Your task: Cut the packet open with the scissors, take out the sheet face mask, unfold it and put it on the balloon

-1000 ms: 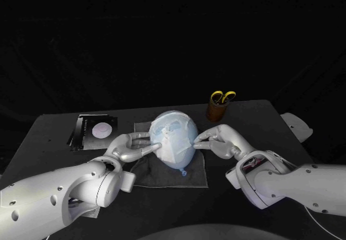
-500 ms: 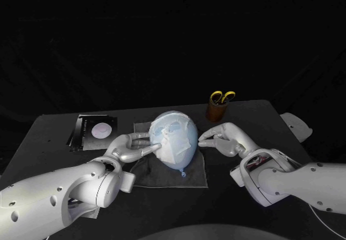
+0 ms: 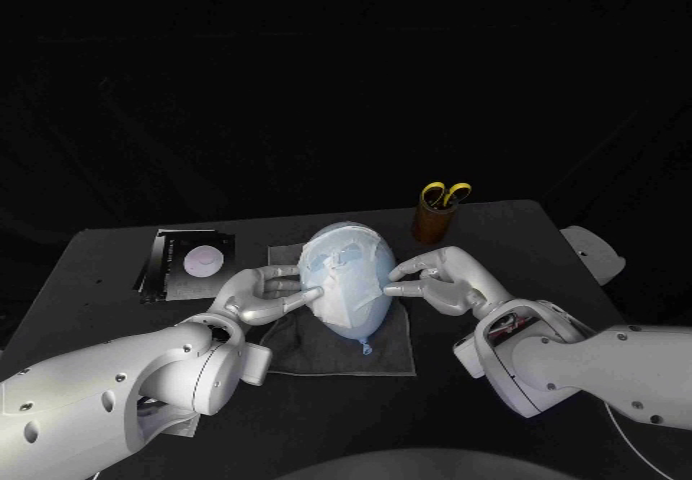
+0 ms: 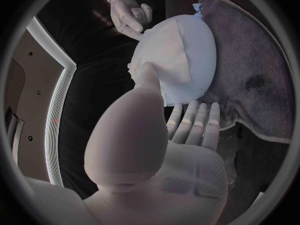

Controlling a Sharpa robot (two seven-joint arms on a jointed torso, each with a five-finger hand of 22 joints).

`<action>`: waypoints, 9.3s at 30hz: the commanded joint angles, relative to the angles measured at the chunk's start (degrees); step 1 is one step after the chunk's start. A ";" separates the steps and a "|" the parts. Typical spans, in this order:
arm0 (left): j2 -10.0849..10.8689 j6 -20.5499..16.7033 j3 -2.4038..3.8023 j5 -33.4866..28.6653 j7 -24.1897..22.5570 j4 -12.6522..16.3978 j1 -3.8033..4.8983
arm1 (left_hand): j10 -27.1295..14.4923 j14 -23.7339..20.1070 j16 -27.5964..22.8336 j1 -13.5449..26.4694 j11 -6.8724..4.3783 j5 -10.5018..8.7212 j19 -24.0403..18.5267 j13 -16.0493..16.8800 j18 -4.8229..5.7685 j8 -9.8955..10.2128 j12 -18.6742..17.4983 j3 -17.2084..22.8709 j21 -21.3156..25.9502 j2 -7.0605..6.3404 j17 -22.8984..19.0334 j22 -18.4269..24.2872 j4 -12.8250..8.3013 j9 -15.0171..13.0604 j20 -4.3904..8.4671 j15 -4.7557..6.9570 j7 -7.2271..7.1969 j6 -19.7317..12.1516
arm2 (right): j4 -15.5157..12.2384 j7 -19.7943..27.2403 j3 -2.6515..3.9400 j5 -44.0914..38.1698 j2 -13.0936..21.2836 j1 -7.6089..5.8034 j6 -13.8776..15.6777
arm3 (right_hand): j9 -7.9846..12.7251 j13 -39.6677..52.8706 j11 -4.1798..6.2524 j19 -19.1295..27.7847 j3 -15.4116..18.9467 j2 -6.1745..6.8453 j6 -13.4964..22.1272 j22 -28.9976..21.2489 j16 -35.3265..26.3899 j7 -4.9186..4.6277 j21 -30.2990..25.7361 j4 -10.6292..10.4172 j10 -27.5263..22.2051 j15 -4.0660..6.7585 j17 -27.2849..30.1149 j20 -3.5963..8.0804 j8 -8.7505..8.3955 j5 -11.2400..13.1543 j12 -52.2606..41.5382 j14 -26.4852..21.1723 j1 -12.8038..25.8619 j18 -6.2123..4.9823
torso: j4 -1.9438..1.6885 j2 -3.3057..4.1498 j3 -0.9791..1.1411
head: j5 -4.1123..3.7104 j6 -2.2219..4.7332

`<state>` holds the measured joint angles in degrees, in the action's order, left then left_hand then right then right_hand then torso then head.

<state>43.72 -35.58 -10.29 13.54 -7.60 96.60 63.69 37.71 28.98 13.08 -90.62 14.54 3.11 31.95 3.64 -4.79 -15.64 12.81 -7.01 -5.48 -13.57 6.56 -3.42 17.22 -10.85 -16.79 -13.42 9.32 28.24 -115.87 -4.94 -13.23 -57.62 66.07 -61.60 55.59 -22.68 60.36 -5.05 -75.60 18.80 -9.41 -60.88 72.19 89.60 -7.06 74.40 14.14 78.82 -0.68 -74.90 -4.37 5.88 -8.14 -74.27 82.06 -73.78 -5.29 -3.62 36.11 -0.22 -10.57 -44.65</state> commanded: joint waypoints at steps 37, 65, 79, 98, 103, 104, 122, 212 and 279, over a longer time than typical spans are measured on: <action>0.05 1.87 -0.01 -0.09 0.30 0.15 -0.02 | 0.51 0.02 -0.43 0.74 -0.20 -0.06 0.34 0.01 -1.07 0.26 -0.45 -0.51 0.01 0.05 -0.19 0.12 -0.01 0.10 0.11 0.20 7.17 0.19 | -0.25 0.74 -0.08 0.70 -2.11 0.77 -0.93 | -0.68 29.64 3.22 -0.07 1.86 -0.90 -1.71 -0.10 0.40 0.72 -0.61 0.60 11.18 2.31 -15.10 -0.50 0.39 0.26 -15.73 7.94 -0.07 0.21 | 0.00 0.02 0.00 | 0.18 -0.11; -0.10 2.07 -0.01 -0.12 0.50 0.26 -0.01 | 0.51 0.02 -0.43 0.74 -0.20 -0.06 0.34 0.01 -1.07 0.26 -0.45 -0.51 0.01 0.05 -0.19 0.12 -0.01 0.10 0.11 0.20 7.17 0.19 | 2.22 -1.09 -0.07 0.07 -5.71 1.40 -1.60 | -0.93 29.64 3.33 -0.09 2.81 -1.58 -2.00 -0.16 0.40 0.86 -0.79 0.78 11.18 2.41 -15.10 -0.38 0.35 1.41 -15.73 7.94 -0.27 0.21 | 0.06 0.00 -0.01 | 0.04 -0.39; -0.17 2.28 -0.01 -0.12 0.68 0.27 -0.01 | 0.59 -0.01 -0.63 0.74 -0.20 -0.07 0.38 0.01 -1.02 0.37 -0.63 -0.52 0.06 0.06 -0.25 0.14 -0.01 0.15 0.11 0.19 7.17 0.16 | 3.09 0.95 -0.05 0.12 -6.79 1.50 0.97 | -2.64 29.64 5.01 -0.86 -3.35 -7.27 -6.55 0.80 0.40 2.60 -0.19 2.61 11.18 4.04 -15.10 1.30 2.51 5.30 -15.73 7.94 -11.18 0.46 | 0.02 0.02 0.00 | -0.07 -0.30; -0.10 2.53 -0.01 -0.12 0.77 0.25 -0.01 | 0.59 -0.01 -0.63 0.74 -0.20 -0.07 0.38 0.01 -1.02 0.37 -0.63 -0.52 0.06 0.06 -0.25 0.14 -0.01 0.15 0.11 0.19 7.17 0.16 | 2.25 3.77 -0.01 3.75 -6.17 1.50 1.45 | -3.70 29.64 5.03 -0.79 -9.52 -7.40 -6.01 1.02 0.40 2.67 -0.21 2.59 11.18 4.02 -15.10 1.32 2.88 5.31 -15.73 7.94 -10.30 0.45 | 0.00 0.01 -0.02 | -0.11 -0.13; -0.10 2.51 -0.01 -0.12 0.73 0.17 -0.01 | 0.62 -0.02 -0.75 0.77 -0.20 -0.07 0.37 0.01 -1.00 0.39 -0.75 -0.54 0.09 0.09 -0.29 0.16 0.00 0.16 0.12 0.19 7.16 0.20 | 1.39 4.08 0.01 6.67 -5.12 1.50 1.32 | -3.84 29.64 5.10 -1.10 -10.64 -7.08 -6.21 1.50 0.40 2.75 0.20 2.68 11.18 4.05 -15.10 1.35 3.01 5.32 -15.73 7.94 -10.29 0.56 | 0.03 -0.01 -0.02 | -0.16 -0.17; -0.10 2.51 -0.01 -0.12 0.73 0.16 -0.01 | 0.62 -0.02 -0.75 0.77 -0.20 -0.07 0.37 0.01 -1.00 0.39 -0.75 -0.54 0.09 0.09 -0.29 0.16 0.00 0.16 0.12 0.19 7.16 0.20 | 1.23 4.07 0.02 7.03 -4.93 1.49 1.29 | -3.84 29.64 5.10 -1.10 -10.64 -7.08 -6.21 1.50 0.40 2.75 0.20 2.68 11.18 4.05 -15.10 1.35 3.01 5.32 -15.73 7.94 -10.29 0.56 | 0.03 -0.02 0.00 | -0.13 -0.19; -0.13 2.51 -0.01 -0.15 0.79 -0.17 0.00 | 0.67 -0.03 -0.87 0.83 -0.23 -0.07 0.35 0.01 -0.99 0.42 -0.87 -0.65 0.12 -0.01 -0.33 0.17 0.00 0.17 0.13 0.19 7.14 0.25 | -0.74 3.24 0.07 9.71 -1.23 1.31 0.94 | -4.08 29.64 5.21 -1.63 -12.23 -6.64 -6.55 2.32 0.40 2.87 0.91 2.76 11.18 4.09 -15.10 1.42 3.21 5.26 -15.73 7.94 -10.61 0.75 | 0.06 -0.01 0.02 | -0.17 -0.22; -2.45 -4.33 0.02 4.66 11.55 -2.93 0.22 | 8.96 11.02 -0.30 3.44 -0.91 -0.25 3.44 0.03 -0.92 -2.96 -2.75 2.77 0.32 3.04 0.72 0.00 -0.16 -1.82 0.14 1.19 6.85 12.63 | -0.72 2.50 0.13 8.26 3.38 -2.31 -8.60 | -8.93 29.64 4.95 -1.71 -49.98 7.61 -6.45 4.13 0.40 2.61 1.13 2.08 11.18 3.80 -15.10 1.21 4.17 5.26 -15.73 7.94 3.73 0.82 | 0.04 0.00 0.01 | 0.30 0.31; -1.90 -3.93 0.32 4.74 7.25 -4.41 0.22 | 8.74 8.41 -2.22 2.71 -0.87 -0.24 1.35 -0.03 -1.56 -1.67 -4.44 3.73 1.24 2.75 -0.04 0.23 -0.15 -1.11 0.34 0.86 6.52 11.93 | 1.92 5.78 0.11 24.81 4.56 -10.81 -20.12 | -9.57 29.64 4.84 -0.54 -51.61 8.24 -5.80 2.95 0.40 2.46 -0.30 1.22 11.18 3.78 -15.10 1.13 4.30 5.30 -15.73 7.94 5.18 0.45 | -0.10 -0.07 -0.08 | 0.26 1.88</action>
<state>41.63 -39.70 -9.94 18.70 0.73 92.48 64.04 46.60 37.56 11.08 -87.47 13.62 3.00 33.77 3.68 -6.63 -17.50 8.63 -3.53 -4.37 -10.70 6.55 -3.50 17.07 -12.01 -16.17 -12.61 10.87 40.64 -114.20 1.03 -13.12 -35.42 70.66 -72.33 38.29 -32.10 74.95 -1.23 -76.39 -32.88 -0.72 -66.86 74.90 89.75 -4.60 74.31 15.70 82.44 1.87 -74.95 -3.28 9.97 -3.11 -89.80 82.81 -69.46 -4.07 -3.72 36.06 -0.30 -10.26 -42.86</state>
